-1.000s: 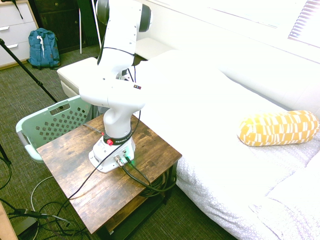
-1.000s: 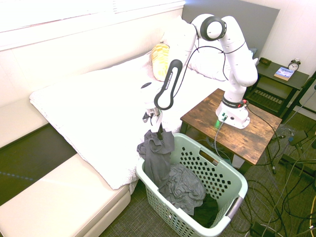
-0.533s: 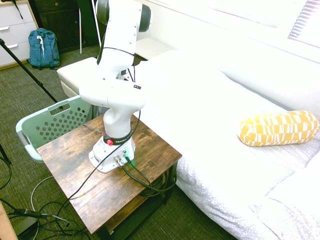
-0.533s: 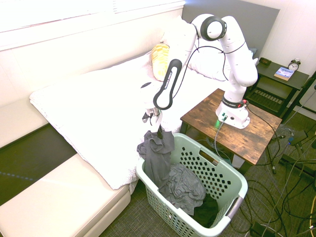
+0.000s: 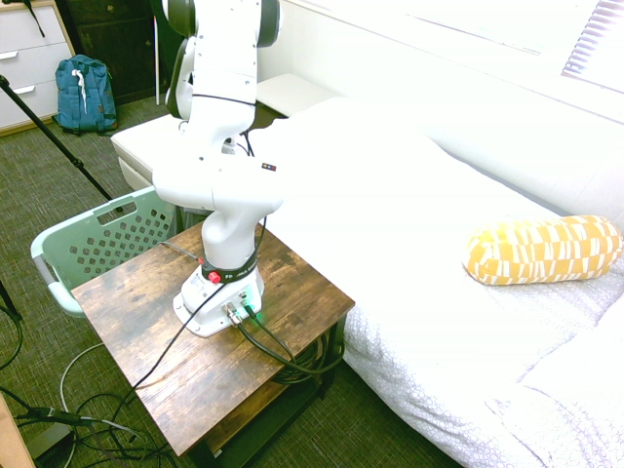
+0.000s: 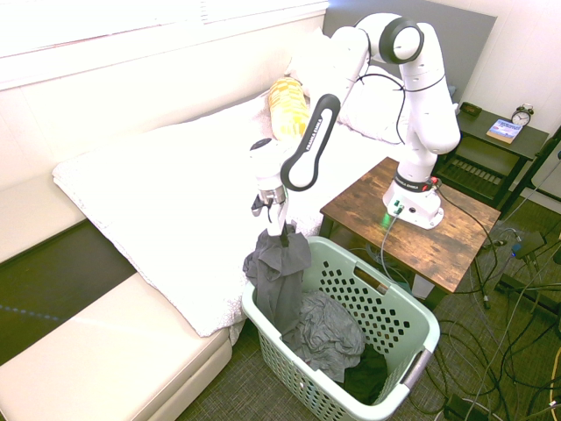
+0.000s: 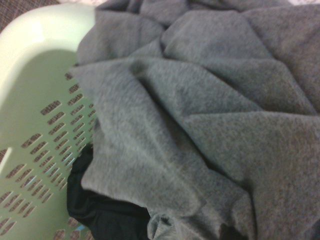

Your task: Put my clothes in the laundry bag

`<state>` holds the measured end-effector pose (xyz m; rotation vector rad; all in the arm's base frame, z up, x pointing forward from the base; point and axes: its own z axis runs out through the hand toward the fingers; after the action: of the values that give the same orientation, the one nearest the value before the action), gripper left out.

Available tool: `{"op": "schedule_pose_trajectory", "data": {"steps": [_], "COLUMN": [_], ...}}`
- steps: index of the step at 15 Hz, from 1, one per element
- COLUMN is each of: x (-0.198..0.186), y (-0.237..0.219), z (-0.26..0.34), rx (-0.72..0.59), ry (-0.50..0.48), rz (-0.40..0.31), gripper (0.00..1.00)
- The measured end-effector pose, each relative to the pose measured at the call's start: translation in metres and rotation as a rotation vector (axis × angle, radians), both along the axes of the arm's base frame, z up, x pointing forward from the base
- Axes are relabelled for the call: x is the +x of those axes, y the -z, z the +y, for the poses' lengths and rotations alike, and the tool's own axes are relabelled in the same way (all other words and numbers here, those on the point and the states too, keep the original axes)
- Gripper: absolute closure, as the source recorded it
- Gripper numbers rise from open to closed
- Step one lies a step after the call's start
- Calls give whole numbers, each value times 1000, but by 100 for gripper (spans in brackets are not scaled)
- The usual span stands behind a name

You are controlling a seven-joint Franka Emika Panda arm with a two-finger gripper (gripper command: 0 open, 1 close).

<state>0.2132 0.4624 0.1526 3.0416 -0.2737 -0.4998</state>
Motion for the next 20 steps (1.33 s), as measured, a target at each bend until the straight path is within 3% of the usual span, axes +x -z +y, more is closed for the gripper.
{"op": "schedule_pose_trajectory", "data": {"steps": [3, 6, 7, 13, 17, 20], "x": [-65, -96, -100, -112, -99, -78], "y": [7, 40, 51, 75, 72, 66], "z": [14, 15, 17, 33, 36, 34], "rx": [-50, -109, -126, -166, -166, -164], "ry": [-45, -72, -81, -119, -107, -124], "rz": [-49, -65, -69, -103, -117, -175], "gripper": [100, 100, 0, 0, 0, 0]}}
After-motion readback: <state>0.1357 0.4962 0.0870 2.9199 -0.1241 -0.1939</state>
